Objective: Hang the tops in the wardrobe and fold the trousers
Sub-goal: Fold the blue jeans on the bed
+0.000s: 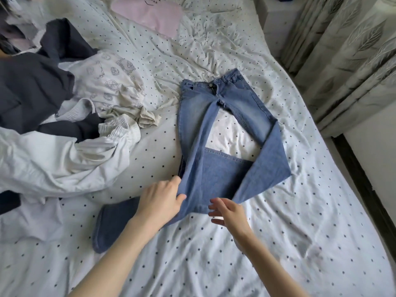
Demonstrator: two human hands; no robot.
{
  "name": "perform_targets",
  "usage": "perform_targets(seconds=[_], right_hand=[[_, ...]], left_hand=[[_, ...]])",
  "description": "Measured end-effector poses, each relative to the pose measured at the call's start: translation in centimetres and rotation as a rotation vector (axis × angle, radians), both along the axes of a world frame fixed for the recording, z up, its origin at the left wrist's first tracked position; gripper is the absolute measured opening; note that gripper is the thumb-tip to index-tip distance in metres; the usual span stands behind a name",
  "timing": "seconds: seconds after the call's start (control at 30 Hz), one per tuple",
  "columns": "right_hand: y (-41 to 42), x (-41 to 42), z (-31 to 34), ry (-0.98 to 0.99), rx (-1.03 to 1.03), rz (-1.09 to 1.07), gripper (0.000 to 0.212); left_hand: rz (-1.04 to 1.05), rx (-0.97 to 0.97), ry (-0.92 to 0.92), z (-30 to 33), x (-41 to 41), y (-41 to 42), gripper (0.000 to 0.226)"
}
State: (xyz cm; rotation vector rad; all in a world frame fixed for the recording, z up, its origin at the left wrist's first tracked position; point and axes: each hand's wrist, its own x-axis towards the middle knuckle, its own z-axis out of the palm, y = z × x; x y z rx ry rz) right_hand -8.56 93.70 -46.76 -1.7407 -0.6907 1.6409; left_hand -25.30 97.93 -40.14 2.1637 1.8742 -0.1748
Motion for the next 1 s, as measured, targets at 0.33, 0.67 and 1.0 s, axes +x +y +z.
perform_targets(seconds=[0.33,0.67,1.0], right_hand=[[-5.1,2.6,1.0,0.056,-0.014,0.016,0.027],[-5.5,4.1,-3.8,-0.269,0.018,0.265,0.022],[-6.9,3.5,-5.6,-0.327,0.068,0.205,0.036]], left_hand=[[-0.300,-0.210,0.152,-1.1,5.4,-9.3,0.020],[-0.021,-0.216,-0.466,-8.7,4.0,-13.4,0.038],[0.613,-0.176,-0.789,-12.4,0.9,-7.8,0.019]])
